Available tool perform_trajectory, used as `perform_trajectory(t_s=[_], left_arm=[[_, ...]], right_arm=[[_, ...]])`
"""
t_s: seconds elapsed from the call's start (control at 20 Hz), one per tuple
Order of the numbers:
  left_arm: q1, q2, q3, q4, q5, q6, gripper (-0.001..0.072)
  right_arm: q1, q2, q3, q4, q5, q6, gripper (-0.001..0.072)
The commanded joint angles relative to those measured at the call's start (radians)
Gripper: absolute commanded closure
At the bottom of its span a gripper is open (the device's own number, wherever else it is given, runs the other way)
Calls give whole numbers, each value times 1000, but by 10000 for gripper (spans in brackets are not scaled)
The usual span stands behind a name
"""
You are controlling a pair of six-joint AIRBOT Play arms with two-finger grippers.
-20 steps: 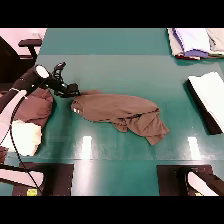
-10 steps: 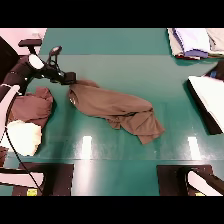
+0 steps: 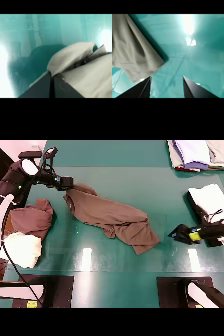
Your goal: Fold the shirts.
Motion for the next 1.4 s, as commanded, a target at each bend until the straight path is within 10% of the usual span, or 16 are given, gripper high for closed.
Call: perform_trajectory(t_s=[0.0,0.2,0.4,0.8,1.35], left_arm=[[0,2,2,0,0,-3,683],[0,2,2,0,-10,-3,684],[0,4,3,0,-45,-3,684],[0,334,222,41,-15,0,684],[0,698,597,31,-80,-61,685]], right_arm=[[104,-25,-98,87,-167,-18,274],[206,-174,-16,85,-169,-18,283],[287,-253,105,20,-166,-18,695],[193,16,586,-282,29,-6,696],[-73,246,1103,-288,226,-18,697]])
